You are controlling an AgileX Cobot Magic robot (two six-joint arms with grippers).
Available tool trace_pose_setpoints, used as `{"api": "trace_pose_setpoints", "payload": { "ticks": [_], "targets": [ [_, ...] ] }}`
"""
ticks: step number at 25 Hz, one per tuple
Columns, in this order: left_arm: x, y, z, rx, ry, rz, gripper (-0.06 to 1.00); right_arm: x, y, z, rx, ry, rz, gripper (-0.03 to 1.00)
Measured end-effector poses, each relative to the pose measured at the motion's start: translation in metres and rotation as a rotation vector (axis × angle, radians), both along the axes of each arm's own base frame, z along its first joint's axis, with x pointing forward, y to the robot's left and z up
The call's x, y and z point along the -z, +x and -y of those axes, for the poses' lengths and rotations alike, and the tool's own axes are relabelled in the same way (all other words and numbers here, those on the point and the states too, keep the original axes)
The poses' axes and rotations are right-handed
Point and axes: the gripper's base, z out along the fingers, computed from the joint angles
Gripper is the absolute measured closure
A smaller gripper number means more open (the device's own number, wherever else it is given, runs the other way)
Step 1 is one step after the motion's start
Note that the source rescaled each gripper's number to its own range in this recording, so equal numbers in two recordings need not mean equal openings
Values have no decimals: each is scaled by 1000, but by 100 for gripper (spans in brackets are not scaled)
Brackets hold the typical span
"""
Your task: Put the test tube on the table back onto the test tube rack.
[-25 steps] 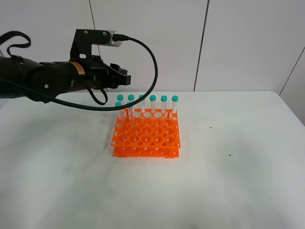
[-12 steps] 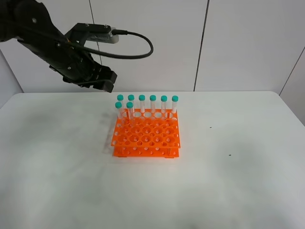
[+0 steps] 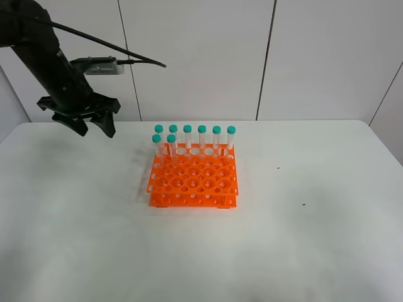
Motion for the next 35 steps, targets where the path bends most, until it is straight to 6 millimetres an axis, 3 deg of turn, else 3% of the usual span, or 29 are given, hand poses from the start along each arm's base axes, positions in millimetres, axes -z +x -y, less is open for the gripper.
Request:
{"api": "trace_pose_setpoints", "payload": {
  "ticks": [3,6,14,18,22,29,35],
  "targets": [
    [1,0,-28,-65,11,-35,-5,0,0,0,0,0,0,8],
    [2,-4,-42,-98,14,-83,-6,0,0,0,0,0,0,8],
    [5,-14,-45,-109,18,-165,-6,0,0,0,0,0,0,8],
    [1,-36,-46,-112,26,-178,-6,0,0,0,0,0,0,8],
    [-10,-75,-47,-112,27,-176,-6,0,0,0,0,0,0,8],
    [-30,-163,-48,-114,22,-111,-6,0,0,0,0,0,0,8],
    [-21,-243,-49,-128,13,-47,-6,0,0,0,0,0,0,8]
  ]
}}
